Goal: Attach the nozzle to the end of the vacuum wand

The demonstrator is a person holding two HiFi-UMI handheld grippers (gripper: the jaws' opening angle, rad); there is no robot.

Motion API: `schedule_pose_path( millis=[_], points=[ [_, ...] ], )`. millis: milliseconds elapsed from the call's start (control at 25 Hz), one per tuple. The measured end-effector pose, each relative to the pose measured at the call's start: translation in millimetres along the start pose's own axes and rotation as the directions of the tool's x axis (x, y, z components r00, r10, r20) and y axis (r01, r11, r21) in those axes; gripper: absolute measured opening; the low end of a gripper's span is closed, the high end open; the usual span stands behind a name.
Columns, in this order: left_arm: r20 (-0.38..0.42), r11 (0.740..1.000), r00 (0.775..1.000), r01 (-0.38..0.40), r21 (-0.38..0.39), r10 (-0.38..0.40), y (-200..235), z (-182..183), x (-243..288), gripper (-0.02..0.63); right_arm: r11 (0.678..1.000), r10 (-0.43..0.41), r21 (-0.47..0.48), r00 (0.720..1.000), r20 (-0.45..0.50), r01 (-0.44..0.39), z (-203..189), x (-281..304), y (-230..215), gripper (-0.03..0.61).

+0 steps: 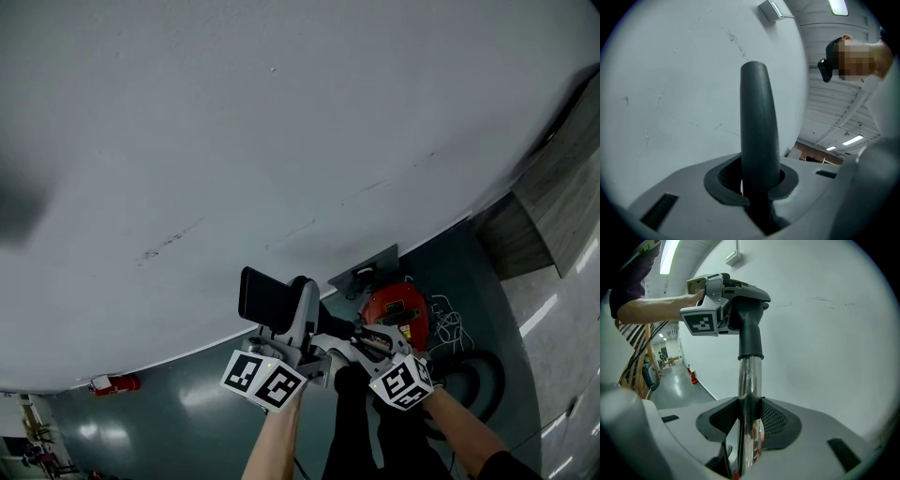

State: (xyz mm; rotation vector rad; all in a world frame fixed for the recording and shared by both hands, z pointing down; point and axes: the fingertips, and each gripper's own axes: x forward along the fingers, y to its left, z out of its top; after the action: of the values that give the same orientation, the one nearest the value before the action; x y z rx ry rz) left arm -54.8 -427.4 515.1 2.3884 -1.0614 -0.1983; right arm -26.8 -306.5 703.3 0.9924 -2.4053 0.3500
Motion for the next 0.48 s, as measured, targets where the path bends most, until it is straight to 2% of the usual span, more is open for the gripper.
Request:
schedule_pose_path(
  millis=[120, 320, 480],
  points=[
    [-0.012, 0.999, 1.0, 0.015, 0.036, -0.014, -6.8, -4.8, 1.9, 0.063, 1.0, -0.002, -0.009, 1.0, -0.009, 0.002, -1.3, 1.2, 2.5, 0.156],
    [0.006, 1.0, 1.0, 0.001, 0.014, -0.001, 3.6, -11.2, 0.2, 0.063, 1.0, -0.02, -0.02, 1.0, 0.02, 0.021, 7.4, 2.2, 1.6, 0.15],
    [0.018, 1.0, 1.0, -0.021, 0.018, 0.021, 7.1, -14.4, -7.7, 0.063, 1.0, 0.007, -0.02, 1.0, 0.028, -0.006, 10.3, 3.2, 7.8, 0.144]
  ],
)
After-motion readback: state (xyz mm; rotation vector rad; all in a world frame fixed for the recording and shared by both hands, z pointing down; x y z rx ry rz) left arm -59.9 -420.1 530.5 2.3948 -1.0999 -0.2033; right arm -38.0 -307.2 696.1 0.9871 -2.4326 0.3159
